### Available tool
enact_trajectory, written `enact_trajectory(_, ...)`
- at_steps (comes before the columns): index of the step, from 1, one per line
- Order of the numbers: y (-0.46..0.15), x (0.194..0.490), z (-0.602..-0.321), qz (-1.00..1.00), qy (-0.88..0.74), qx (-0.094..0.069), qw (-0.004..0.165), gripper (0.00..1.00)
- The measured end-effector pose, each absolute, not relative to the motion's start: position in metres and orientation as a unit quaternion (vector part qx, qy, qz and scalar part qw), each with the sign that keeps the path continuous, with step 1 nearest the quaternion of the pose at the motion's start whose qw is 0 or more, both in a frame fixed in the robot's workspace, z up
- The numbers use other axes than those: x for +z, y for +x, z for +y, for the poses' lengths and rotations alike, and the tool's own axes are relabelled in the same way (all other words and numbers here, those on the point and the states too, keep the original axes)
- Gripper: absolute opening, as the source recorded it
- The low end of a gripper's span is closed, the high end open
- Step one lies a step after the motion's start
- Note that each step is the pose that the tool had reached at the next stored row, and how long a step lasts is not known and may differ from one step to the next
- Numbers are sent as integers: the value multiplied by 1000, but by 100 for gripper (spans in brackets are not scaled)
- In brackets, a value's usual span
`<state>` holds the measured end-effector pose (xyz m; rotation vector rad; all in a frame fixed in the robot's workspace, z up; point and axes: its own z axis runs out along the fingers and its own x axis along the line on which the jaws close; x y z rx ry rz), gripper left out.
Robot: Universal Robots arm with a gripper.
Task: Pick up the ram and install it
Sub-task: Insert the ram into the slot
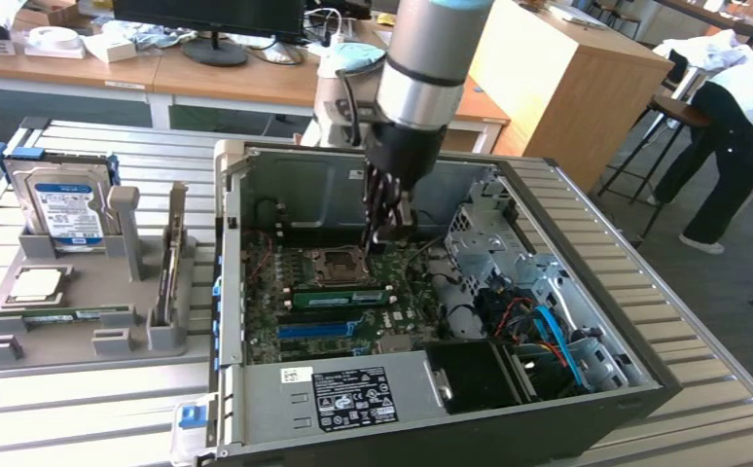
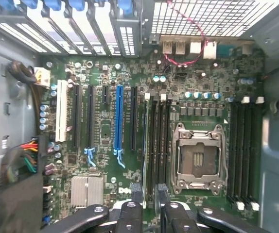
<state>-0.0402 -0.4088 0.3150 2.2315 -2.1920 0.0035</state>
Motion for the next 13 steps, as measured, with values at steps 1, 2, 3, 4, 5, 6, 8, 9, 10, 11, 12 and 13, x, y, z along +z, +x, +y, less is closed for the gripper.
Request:
enact_trajectory(1, -40, 318, -409, -701, 713, 1, 7, 25)
enact_trajectory(2, -40, 321, -409, -701, 713, 1, 7, 25)
enact_trajectory(3, -40, 324, -408, -701, 713, 1, 7, 25)
enact_trajectory(4, -40, 327, -408, -701, 713, 1, 7, 25)
enact_trajectory(5, -40, 330, -408, -702, 712, 1, 7, 25)
enact_trajectory(6, -40, 332, -408, -702, 712, 1, 7, 25)
enact_trajectory(8, -40, 338, -407, -703, 711, 1, 7, 25)
enact_trajectory(9, -40, 340, -407, -703, 711, 1, 7, 25)
enact_trajectory(10, -40, 343, -407, -704, 711, 1, 7, 25)
enact_trajectory(11, -40, 345, -407, -704, 710, 1, 7, 25)
enact_trajectory(12, -40, 347, -407, -704, 710, 1, 7, 25)
enact_trajectory(13, -40, 350, -406, -705, 709, 1, 7, 25)
